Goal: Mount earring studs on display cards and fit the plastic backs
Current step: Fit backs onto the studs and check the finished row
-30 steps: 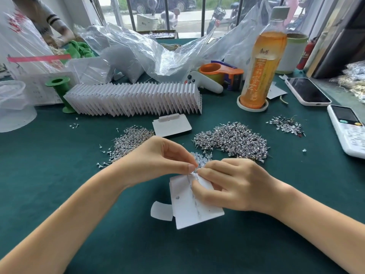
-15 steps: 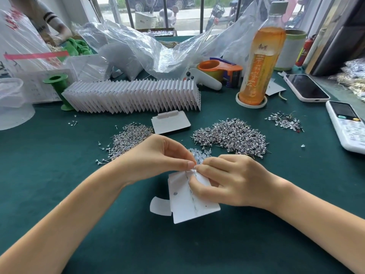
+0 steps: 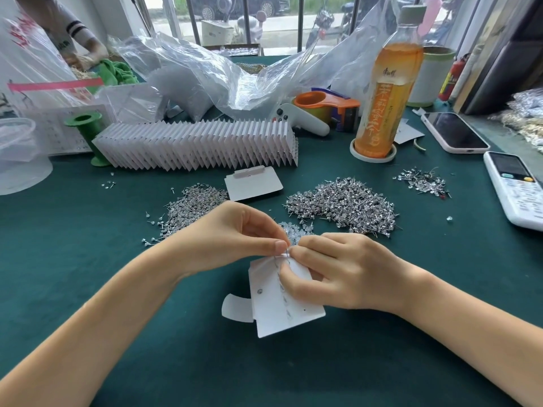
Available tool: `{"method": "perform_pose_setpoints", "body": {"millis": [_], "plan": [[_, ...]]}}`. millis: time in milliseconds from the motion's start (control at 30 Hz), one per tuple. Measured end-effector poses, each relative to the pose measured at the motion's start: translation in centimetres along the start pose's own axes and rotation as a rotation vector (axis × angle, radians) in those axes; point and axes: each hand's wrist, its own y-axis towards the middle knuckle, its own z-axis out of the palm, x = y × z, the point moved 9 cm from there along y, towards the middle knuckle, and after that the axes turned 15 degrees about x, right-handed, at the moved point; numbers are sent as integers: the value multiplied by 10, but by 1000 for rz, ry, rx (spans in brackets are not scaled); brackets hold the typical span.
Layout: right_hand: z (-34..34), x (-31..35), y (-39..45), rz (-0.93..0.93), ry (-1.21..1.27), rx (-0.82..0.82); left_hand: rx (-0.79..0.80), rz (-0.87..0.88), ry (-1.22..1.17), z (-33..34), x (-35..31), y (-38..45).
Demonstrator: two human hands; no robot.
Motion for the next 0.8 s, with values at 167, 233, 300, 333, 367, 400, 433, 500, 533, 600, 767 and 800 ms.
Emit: {"method": "perform_pose_setpoints", "body": {"millis": [167, 233, 300, 333, 367, 400, 433, 500, 533, 600, 767, 800], "plan": [[0, -1, 0, 2, 26, 16, -5, -1, -5, 0, 1, 1], [0, -1, 0, 4, 35, 19, -6, 5, -5, 0, 1, 1], [1, -2, 0, 5, 40, 25, -12, 8, -4, 0, 1, 1], [1, -2, 0, 6, 44, 27, -18, 7, -3, -1, 1, 1], [2, -2, 0, 8, 50, 29, -27, 6, -2, -1, 2, 1], [2, -3, 0, 10, 55, 32, -34, 5, 0, -2, 2, 1], [2, -3, 1, 12, 58, 34, -37, 3, 2, -2, 2, 1], [3, -3, 1, 9, 60, 38, -35, -3, 3, -1, 2, 1], [3, -2, 0, 6, 61, 39, -35, -5, 0, -1, 2, 1], [2, -2, 0, 3, 60, 39, -35, -9, -10, -1, 3, 2], [3, -2, 0, 1, 58, 37, -13, -12, -1, 1, 4, 2], [3, -2, 0, 0, 58, 36, -7, -10, 2, 2, 4, 2]]}}
